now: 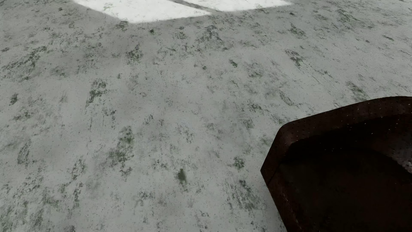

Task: Circle the armchair

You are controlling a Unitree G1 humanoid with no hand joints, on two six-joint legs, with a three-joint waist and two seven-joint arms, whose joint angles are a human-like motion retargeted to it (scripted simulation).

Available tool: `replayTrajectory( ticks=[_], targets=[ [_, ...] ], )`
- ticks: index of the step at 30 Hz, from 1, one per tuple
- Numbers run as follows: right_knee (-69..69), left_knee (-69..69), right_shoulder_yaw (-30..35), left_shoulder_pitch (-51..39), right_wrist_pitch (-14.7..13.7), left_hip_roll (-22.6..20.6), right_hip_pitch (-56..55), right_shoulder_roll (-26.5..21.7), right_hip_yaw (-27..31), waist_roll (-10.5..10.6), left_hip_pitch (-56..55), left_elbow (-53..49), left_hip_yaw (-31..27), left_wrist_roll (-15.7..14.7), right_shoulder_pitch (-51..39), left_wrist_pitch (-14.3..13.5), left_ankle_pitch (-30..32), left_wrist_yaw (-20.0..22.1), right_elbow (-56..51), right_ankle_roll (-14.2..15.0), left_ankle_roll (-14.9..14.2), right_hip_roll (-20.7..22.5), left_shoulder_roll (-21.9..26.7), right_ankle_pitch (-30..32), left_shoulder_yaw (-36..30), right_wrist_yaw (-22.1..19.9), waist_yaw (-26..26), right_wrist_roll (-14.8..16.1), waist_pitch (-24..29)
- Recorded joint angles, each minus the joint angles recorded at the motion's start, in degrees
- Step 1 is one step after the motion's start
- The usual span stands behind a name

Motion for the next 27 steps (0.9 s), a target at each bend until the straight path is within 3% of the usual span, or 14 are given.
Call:
replayTrajectory(
  ticks=[7,13,20,23,27],
  targets=[
    [-3.9,-1.0,6.4,-2.8,0.0,-0.7,4.5,0.2,0.0,-0.3,0.6,-2.1,0.0,0.0,0.1,0.0,-1.9,0.0,2.9,0.0,0.0,-1.2,-2.1,-2.8,1.5,0.0,0.0,0.0,-0.8],
    [-4.5,-0.6,4.0,-2.0,0.0,-0.8,5.8,-0.7,0.0,-0.6,-0.2,-6.7,0.0,0.0,-1.3,0.0,-2.5,0.0,3.5,0.0,0.0,-1.3,-4.1,-4.6,-0.8,0.0,1.2,0.0,-0.8],
    [-4.4,1.8,1.5,-0.5,0.0,-2.1,7.3,-1.2,0.0,-0.9,-1.6,-2.5,0.0,0.0,-1.7,0.0,-3.8,0.0,1.2,0.0,0.0,-2.0,-3.6,-8.2,-1.7,0.0,3.8,0.0,-1.5],
    [1.4,1.8,-0.4,0.1,0.0,-3.6,3.5,-1.4,0.0,-1.0,-0.8,0.0,0.0,0.0,-1.4,0.0,-5.7,0.0,0.7,0.0,0.0,-3.2,-3.3,-8.8,-1.9,0.0,4.4,0.0,-1.4],
    [26.5,0.5,-3.1,0.3,0.0,-4.3,-11.0,-1.3,0.0,-0.3,2.8,2.1,0.0,0.0,-2.0,0.0,-8.9,0.0,0.3,0.0,0.0,-6.0,-2.8,1.6,-3.1,0.0,2.2,0.0,0.5]
  ],
)
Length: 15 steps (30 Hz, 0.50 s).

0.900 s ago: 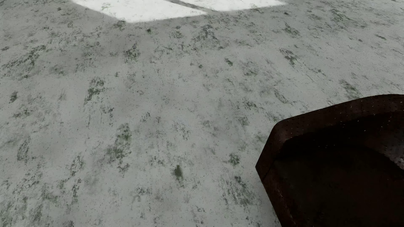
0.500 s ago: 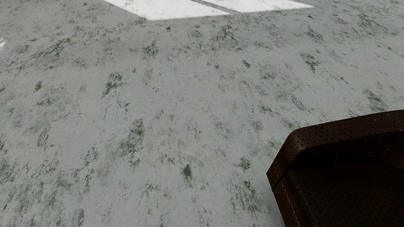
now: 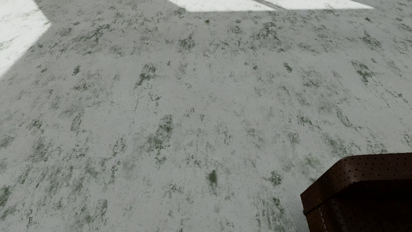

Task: Circle the armchair

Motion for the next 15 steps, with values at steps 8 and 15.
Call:
replayTrajectory(
  ticks=[8,15],
  targets=[
    [15.1,0.7,-0.6,-0.7,0.0,3.5,-19.0,0.4,0.0,3.9,7.7,-0.5,0.0,0.0,3.3,0.0,-4.2,0.0,-0.3,0.0,0.0,4.6,1.9,-3.4,0.5,0.0,-9.6,0.0,2.3],
    [-24.1,0.3,3.8,-3.8,0.0,4.7,-11.7,0.2,0.0,2.9,14.1,-2.3,0.0,0.0,6.0,0.0,-3.6,0.0,4.8,0.0,0.0,4.0,0.6,6.5,-1.3,0.0,-14.6,0.0,1.7]
  ],
)
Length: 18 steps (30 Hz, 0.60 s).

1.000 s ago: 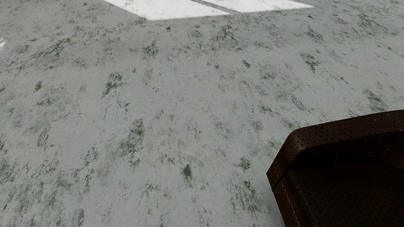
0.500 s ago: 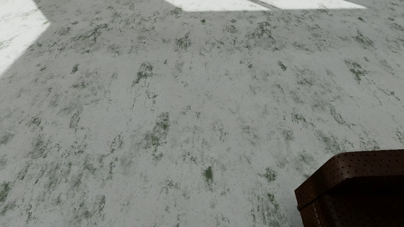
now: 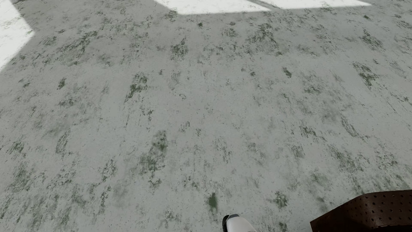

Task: Circle the armchair

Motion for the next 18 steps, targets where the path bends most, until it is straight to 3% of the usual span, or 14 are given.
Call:
replayTrajectory(
  ticks=[2,4,7,8,10,12,14,16,18],
  targets=[
    [-7.7,0.1,0.0,0.3,0.0,0.3,5.0,0.1,0.0,-0.6,1.3,-1.6,0.0,0.0,1.3,0.0,0.9,0.0,0.7,0.0,0.0,-0.8,-1.0,-1.6,-0.4,0.0,-0.5,0.0,-1.7],
    [-7.7,0.7,1.1,1.6,0.0,1.7,7.2,0.4,0.0,-0.4,3.0,-2.7,0.0,0.0,2.1,0.0,3.7,0.0,2.6,0.0,0.0,-0.4,-2.5,2.5,0.5,0.0,1.2,0.0,-3.2],
    [-1.7,10.5,3.4,3.9,0.0,4.3,7.8,0.1,0.0,2.1,0.4,-0.6,0.0,0.0,-0.5,0.0,15.2,0.0,5.2,0.0,0.0,3.6,-5.2,1.3,1.5,0.0,5.1,0.0,-3.0],
    [-1.7,18.2,-3.3,5.1,0.0,5.8,8.8,-0.4,0.0,3.7,-4.8,-0.5,0.0,0.0,-1.0,0.0,16.8,0.0,2.5,0.0,0.0,5.7,-6.0,-1.4,3.2,0.0,3.9,0.0,-3.7],
    [-2.8,34.5,-5.8,4.6,0.0,6.8,14.5,-1.4,0.0,4.0,-13.5,-2.4,0.0,0.0,-2.4,0.0,14.9,0.0,-6.5,0.0,0.0,7.6,-3.8,-5.9,0.2,0.0,2.0,0.0,-2.6],
    [-4.0,42.6,-7.9,3.1,0.0,8.2,20.3,-1.7,0.0,2.5,-19.3,-3.1,0.0,0.0,-3.3,0.0,15.9,0.0,-15.4,0.0,0.0,9.2,-1.5,-7.4,0.5,0.0,5.1,0.0,-2.2],
    [-4.0,41.5,-9.7,2.3,0.0,8.5,23.9,-1.3,0.0,0.6,-25.1,-2.3,0.0,0.0,-5.1,0.0,22.7,0.0,-21.0,0.0,0.0,10.1,-0.1,-8.3,5.9,0.0,8.7,0.0,-2.2],
    [-4.2,32.8,-10.1,1.6,0.0,7.6,27.8,-1.0,0.0,-0.8,-29.9,-1.6,0.0,0.0,-6.7,0.0,30.6,0.0,-24.8,0.0,0.0,10.5,1.2,-9.8,10.7,0.0,10.1,0.0,-1.5],
    [-4.7,21.3,-9.6,0.7,0.0,6.5,31.8,-1.2,0.0,-1.5,-32.7,-1.3,0.0,0.0,-7.0,0.0,30.9,0.0,-27.4,0.0,0.0,10.2,2.3,-11.4,11.5,0.0,10.9,0.0,-0.9]
  ],
)
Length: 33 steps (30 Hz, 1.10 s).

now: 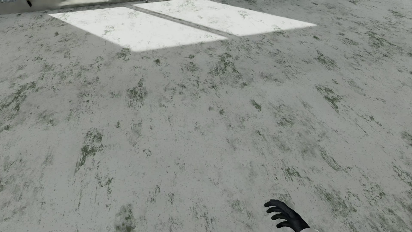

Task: Circle the armchair

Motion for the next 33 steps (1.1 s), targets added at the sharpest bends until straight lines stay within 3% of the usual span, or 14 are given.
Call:
replayTrajectory(
  ticks=[2,5,8,10,11,13,14,17,20,23,28,30,33],
  targets=[
    [-0.4,-11.6,1.4,-0.2,0.0,-0.7,3.6,-0.5,0.0,-0.4,-0.4,0.0,0.0,0.0,0.8,0.0,-6.9,0.0,0.4,0.0,0.0,-1.0,0.5,-1.5,-1.4,0.0,1.4,0.0,0.2],
    [-0.1,-23.1,3.9,1.4,0.0,-1.4,7.4,0.0,0.0,-1.0,2.1,-0.1,0.0,0.0,2.3,0.0,-18.3,0.0,10.2,0.0,0.0,-2.9,-0.5,-3.6,-1.9,0.0,4.2,0.0,-0.2],
    [1.5,-21.5,4.9,4.0,0.0,-2.8,9.2,0.6,0.0,-0.9,3.5,1.5,0.0,0.0,5.0,0.0,-17.6,0.0,24.5,0.0,0.0,-5.0,-3.1,-2.8,-3.1,0.0,5.1,0.0,-1.4],
    [4.3,-17.1,4.0,4.9,0.0,-4.2,8.5,0.7,0.0,-1.2,2.8,4.6,0.0,0.0,7.5,0.0,-14.1,0.0,32.0,0.0,0.0,-6.3,-5.1,4.2,-6.2,0.0,3.0,0.0,-2.4],
    [7.8,-16.6,3.4,5.1,0.0,-4.7,6.6,0.7,0.0,-1.5,3.6,6.0,0.0,0.0,8.9,0.0,-14.2,0.0,34.1,0.0,0.0,-6.9,-5.8,10.8,-8.4,0.0,1.6,0.0,-2.8],
    [22.2,-19.1,3.9,5.7,0.0,-5.5,-2.5,0.3,0.0,-2.4,7.3,6.3,0.0,0.0,10.8,0.0,-15.6,0.0,35.1,0.0,0.0,-8.6,-6.2,21.1,-11.3,0.0,0.0,0.0,-3.4],
    [32.3,-20.5,4.4,6.3,0.0,-5.8,-8.0,0.0,0.0,-2.9,9.5,5.0,0.0,0.0,11.2,0.0,-16.4,0.0,34.1,0.0,0.0,-9.4,-5.8,18.9,-11.5,0.0,-1.0,0.0,-3.2],
    [60.5,-22.4,4.1,6.4,0.0,-5.5,-20.7,0.0,0.0,-2.7,15.2,2.6,0.0,0.0,10.4,0.0,-18.6,0.0,28.8,0.0,0.0,-10.3,-3.2,0.4,-11.6,0.0,-5.8,0.0,-1.6],
    [51.5,-23.5,1.6,3.8,0.0,-4.1,-28.4,1.1,0.0,-0.9,20.7,6.5,0.0,0.0,9.2,0.0,-21.9,0.0,24.3,0.0,0.0,-10.0,-0.7,-2.4,-11.6,0.0,-9.8,0.0,-0.6],
    [57.3,-23.3,1.0,2.2,0.0,-3.6,-32.5,1.9,0.0,1.0,24.3,8.2,0.0,0.0,8.2,0.0,-24.6,0.0,20.7,0.0,0.0,-10.4,1.8,-2.0,-8.2,0.0,-11.4,0.0,-0.4],
    [15.2,-23.4,2.0,-1.0,0.0,-5.0,-29.8,1.4,0.0,2.9,31.1,7.9,0.0,0.0,6.9,0.0,-31.9,0.0,21.5,0.0,0.0,-11.3,3.9,6.8,-3.8,0.0,-11.2,0.0,-0.2],
    [1.5,-23.2,2.5,-2.2,0.0,-5.6,-27.6,0.9,0.0,3.3,32.5,7.1,0.0,0.0,6.5,0.0,-33.7,0.0,23.7,0.0,0.0,-11.5,3.6,7.7,-2.8,0.0,-11.4,0.0,-1.0],
    [-1.8,-22.5,3.9,-2.6,0.0,-4.8,-25.4,0.2,0.0,4.5,34.7,4.3,0.0,0.0,6.3,0.0,-31.7,0.0,29.5,0.0,0.0,-11.7,1.8,10.0,-1.4,0.0,-11.8,0.0,-1.9]
  ],
)
